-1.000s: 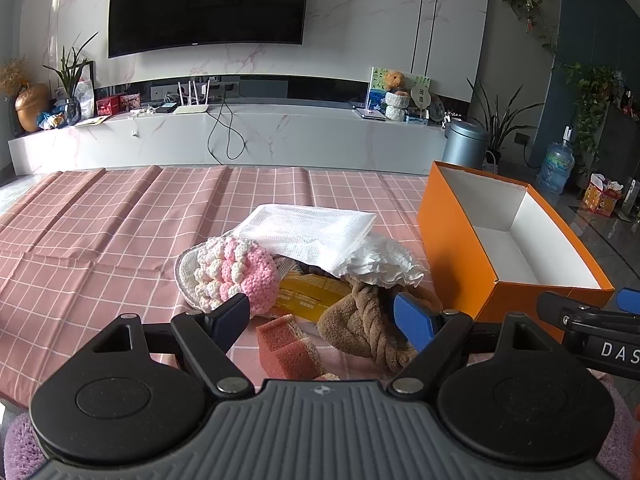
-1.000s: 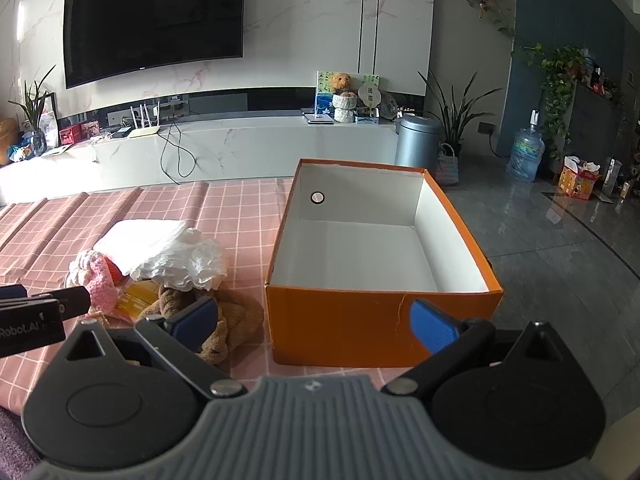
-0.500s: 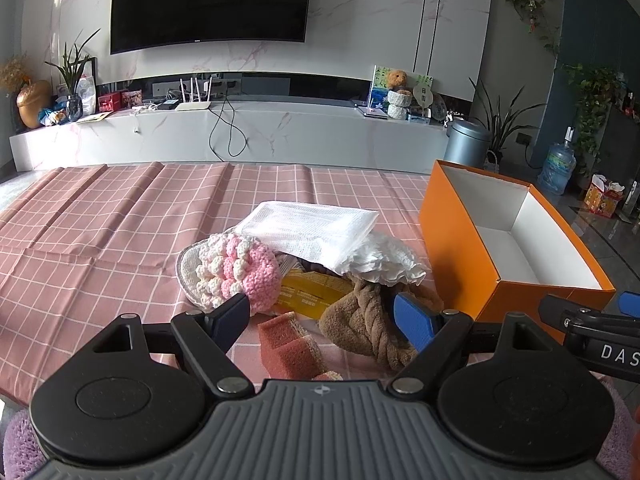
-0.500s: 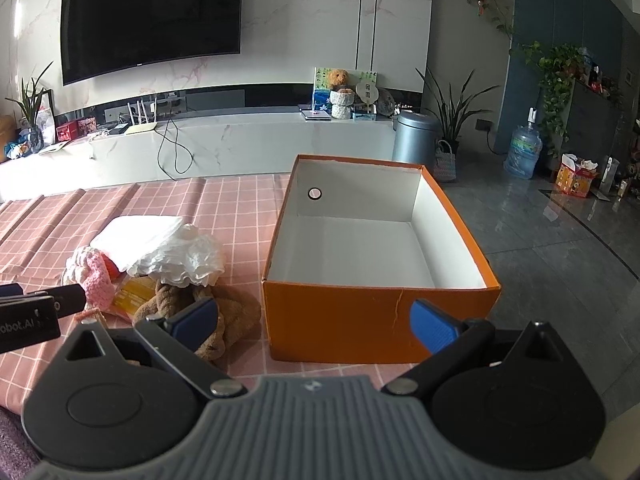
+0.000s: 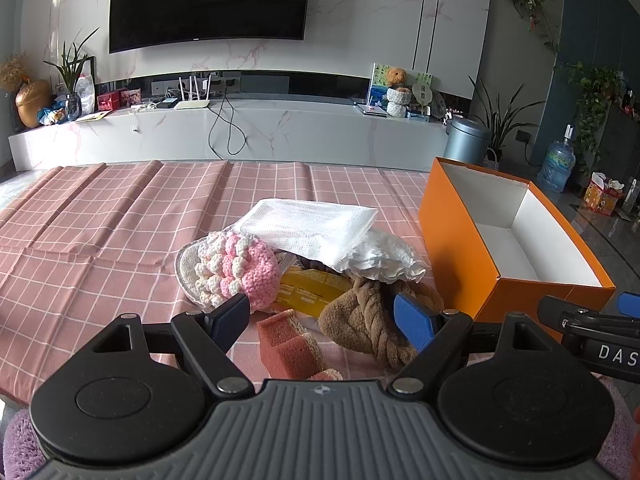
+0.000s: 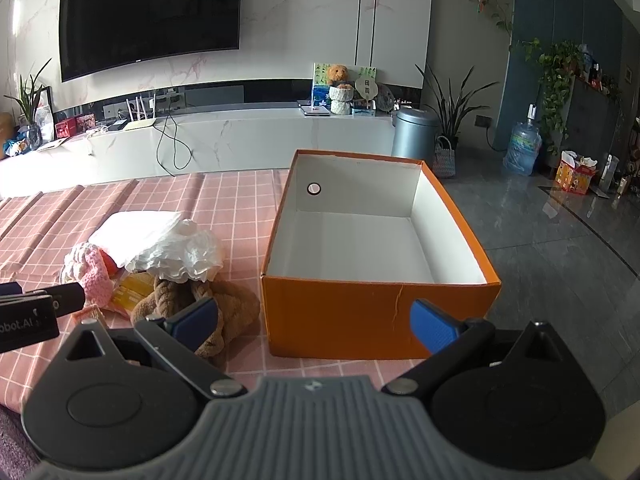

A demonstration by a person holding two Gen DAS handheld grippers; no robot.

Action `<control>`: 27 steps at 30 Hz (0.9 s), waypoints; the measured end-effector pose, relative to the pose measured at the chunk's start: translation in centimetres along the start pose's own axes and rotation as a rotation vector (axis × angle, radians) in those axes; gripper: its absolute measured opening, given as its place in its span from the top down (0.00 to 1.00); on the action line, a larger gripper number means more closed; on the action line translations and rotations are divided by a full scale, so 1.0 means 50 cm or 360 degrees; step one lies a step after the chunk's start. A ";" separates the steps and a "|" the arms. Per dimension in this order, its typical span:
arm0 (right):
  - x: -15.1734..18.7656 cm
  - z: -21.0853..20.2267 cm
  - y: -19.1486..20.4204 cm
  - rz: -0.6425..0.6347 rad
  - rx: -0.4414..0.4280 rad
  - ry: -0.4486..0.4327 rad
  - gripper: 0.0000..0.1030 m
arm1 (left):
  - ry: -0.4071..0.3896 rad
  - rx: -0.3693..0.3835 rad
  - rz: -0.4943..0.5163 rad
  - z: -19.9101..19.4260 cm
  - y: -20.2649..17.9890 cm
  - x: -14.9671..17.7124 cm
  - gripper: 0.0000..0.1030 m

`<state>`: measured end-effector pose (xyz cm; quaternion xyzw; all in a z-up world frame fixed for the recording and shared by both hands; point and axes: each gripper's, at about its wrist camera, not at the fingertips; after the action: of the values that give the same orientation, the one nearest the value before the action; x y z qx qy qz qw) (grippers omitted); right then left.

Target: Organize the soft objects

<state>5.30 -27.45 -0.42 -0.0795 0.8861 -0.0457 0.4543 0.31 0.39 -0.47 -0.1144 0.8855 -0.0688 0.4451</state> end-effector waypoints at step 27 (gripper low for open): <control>0.004 0.010 0.000 0.0012 -0.0001 0.0036 0.02 | 0.0013 -0.0005 0.0004 0.005 -0.003 0.004 0.07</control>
<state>5.58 -27.46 -0.87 -0.0758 0.8916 -0.0445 0.4442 0.39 0.17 -0.74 -0.1137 0.8875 -0.0674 0.4414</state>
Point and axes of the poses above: each gripper's, at about its wrist camera, not at the fingertips, and z roughly the way its jaws point, y to its left, x to its underside, and after that the axes turned 10 degrees about -z, right-handed
